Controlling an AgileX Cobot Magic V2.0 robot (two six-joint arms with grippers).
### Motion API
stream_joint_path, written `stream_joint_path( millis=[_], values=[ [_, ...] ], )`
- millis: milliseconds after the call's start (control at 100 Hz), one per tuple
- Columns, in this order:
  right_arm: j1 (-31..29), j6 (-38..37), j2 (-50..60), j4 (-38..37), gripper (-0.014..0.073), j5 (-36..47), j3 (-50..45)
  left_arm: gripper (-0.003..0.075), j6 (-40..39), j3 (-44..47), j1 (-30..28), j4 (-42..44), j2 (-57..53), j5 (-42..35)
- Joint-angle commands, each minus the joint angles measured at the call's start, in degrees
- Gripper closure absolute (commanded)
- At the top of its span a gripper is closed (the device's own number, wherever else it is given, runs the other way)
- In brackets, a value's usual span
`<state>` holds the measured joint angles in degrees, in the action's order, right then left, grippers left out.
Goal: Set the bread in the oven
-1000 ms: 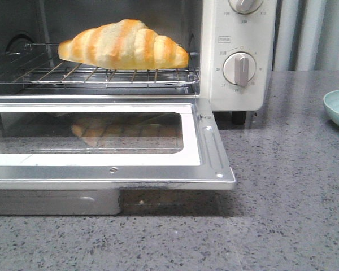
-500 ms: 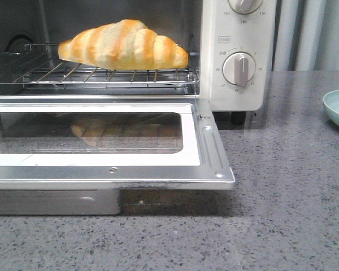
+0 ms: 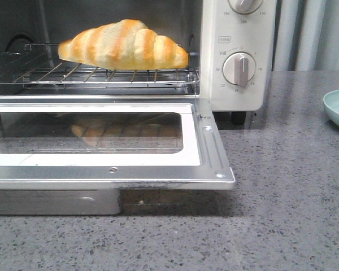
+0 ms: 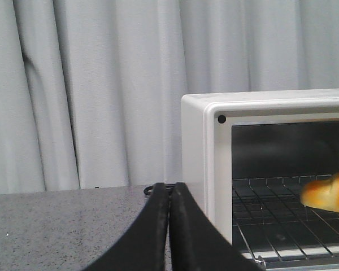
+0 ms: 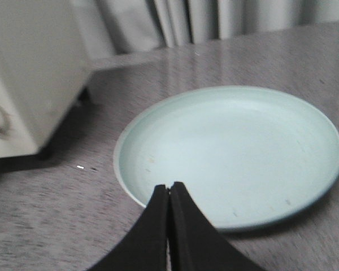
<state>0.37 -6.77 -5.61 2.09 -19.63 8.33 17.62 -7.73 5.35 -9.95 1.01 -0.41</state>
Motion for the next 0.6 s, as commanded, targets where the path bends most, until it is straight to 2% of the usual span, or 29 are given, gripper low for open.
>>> stream_joint_path(
  millis=[0, 210, 450, 590],
  values=[
    [-3.6, -0.2, -0.5, 1.3, 0.0669, 6.0, -1.4, 0.0741, -0.4, -1.4, -0.2, -0.4, 0.9, -4.5],
    [-9.2, -0.2, -0.5, 2.0, 0.0669, 6.9, -4.5, 0.0741, -0.4, -1.4, -0.2, -0.4, 0.9, -4.5],
    [-9.8, 5.1, 1.9, -0.4, 0.067, 9.1, -4.9, 0.0741, -0.4, -1.4, -0.2, -0.4, 0.9, -4.5],
    [-9.8, 5.3, 4.1, -1.7, 0.0669, 9.2, -4.9, 0.0741, -0.4, -1.4, -0.2, -0.4, 0.9, -4.5]
  ],
)
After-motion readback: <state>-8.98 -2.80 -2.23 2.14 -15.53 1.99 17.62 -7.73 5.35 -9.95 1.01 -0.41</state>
